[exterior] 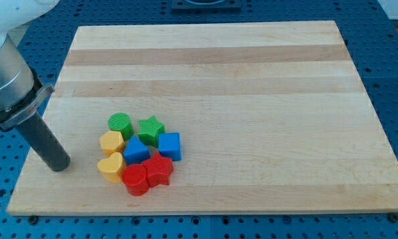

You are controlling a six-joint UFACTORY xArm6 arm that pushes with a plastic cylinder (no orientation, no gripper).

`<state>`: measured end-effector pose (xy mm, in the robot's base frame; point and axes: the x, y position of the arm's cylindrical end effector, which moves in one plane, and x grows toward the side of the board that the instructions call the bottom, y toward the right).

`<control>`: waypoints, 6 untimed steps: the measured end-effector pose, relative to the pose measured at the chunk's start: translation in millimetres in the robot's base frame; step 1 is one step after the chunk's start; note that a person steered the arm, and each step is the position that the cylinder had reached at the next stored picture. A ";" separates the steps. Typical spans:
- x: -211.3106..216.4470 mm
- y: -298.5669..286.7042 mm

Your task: Place your hand to the left of the hexagon

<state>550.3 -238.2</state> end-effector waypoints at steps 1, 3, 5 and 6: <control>0.0 0.0; -1.4 0.0; 1.1 3.8; -1.3 3.8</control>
